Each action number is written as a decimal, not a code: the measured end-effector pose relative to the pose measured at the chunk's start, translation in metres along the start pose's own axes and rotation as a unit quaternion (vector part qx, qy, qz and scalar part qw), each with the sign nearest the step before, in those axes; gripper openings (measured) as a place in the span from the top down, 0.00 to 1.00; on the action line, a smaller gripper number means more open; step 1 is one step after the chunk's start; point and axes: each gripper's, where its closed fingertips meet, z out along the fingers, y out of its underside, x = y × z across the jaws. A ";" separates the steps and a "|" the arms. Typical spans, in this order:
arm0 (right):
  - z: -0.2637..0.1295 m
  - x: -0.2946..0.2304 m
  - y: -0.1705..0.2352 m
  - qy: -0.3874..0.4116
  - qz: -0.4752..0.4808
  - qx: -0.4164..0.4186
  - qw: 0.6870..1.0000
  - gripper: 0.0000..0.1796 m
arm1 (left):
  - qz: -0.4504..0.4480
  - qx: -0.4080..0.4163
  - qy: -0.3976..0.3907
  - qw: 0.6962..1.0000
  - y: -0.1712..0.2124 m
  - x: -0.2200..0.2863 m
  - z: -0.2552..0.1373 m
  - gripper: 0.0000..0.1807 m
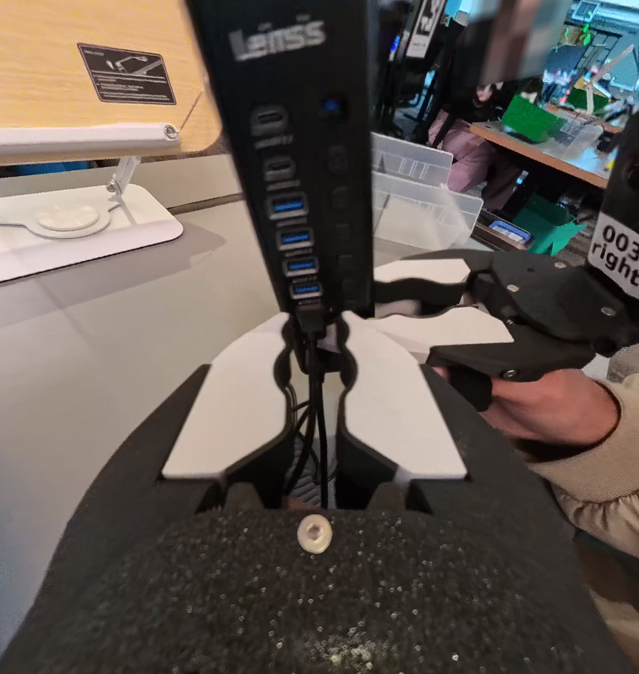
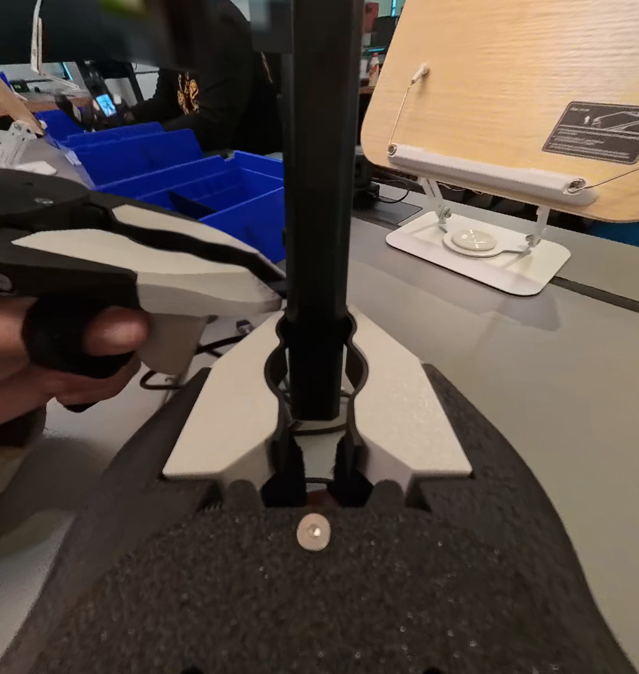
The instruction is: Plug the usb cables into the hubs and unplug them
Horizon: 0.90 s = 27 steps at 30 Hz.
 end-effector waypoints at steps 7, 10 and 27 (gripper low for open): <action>0.003 -0.001 0.005 0.006 0.042 -0.004 0.999 0.86 | 0.019 -0.042 -0.030 0.999 0.006 -0.006 0.000 0.92; 0.002 0.000 0.002 0.022 0.029 0.008 0.999 0.86 | 0.030 -0.042 -0.041 0.998 0.003 -0.004 -0.001 0.92; -0.045 0.112 -0.019 0.062 0.128 0.059 0.988 0.86 | 0.115 -0.258 -0.126 0.951 0.085 -0.069 -0.022 0.92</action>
